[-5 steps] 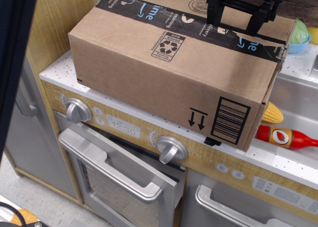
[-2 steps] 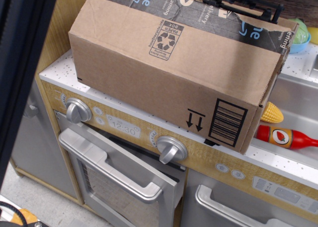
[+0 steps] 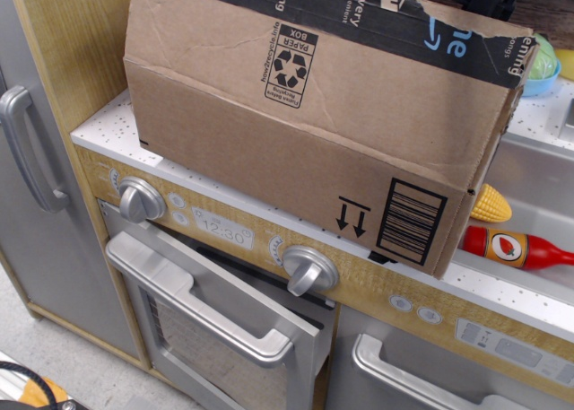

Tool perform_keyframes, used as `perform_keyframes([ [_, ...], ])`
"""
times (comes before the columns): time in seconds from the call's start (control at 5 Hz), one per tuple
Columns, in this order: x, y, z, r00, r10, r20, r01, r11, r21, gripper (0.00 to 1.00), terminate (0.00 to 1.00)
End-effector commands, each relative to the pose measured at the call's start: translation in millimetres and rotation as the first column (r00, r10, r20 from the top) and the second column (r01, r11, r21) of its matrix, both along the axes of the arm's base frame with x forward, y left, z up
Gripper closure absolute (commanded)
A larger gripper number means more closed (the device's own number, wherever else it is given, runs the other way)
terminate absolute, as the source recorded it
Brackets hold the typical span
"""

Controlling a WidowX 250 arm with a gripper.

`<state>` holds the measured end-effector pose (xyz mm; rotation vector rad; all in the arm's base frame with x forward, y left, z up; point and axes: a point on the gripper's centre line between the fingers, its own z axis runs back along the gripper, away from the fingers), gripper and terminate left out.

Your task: Open large4fbox flaps

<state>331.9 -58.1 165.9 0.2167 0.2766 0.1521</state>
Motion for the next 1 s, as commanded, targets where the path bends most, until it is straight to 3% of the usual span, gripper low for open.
perform_keyframes([
  [0.0, -35.6, -3.4, 23.0, 0.987, 0.065, 0.150, -0.069, 0.997, 0.022, 0.00, 0.00],
  [0.6, -85.8, 5.9, -30.8, 0.963, 0.060, 0.263, -0.039, 0.996, -0.085, 0.00, 0.00],
  [0.8, -90.2, 6.3, -44.8, 0.950, 0.038, 0.311, -0.012, 0.996, -0.086, 0.00, 1.00],
])
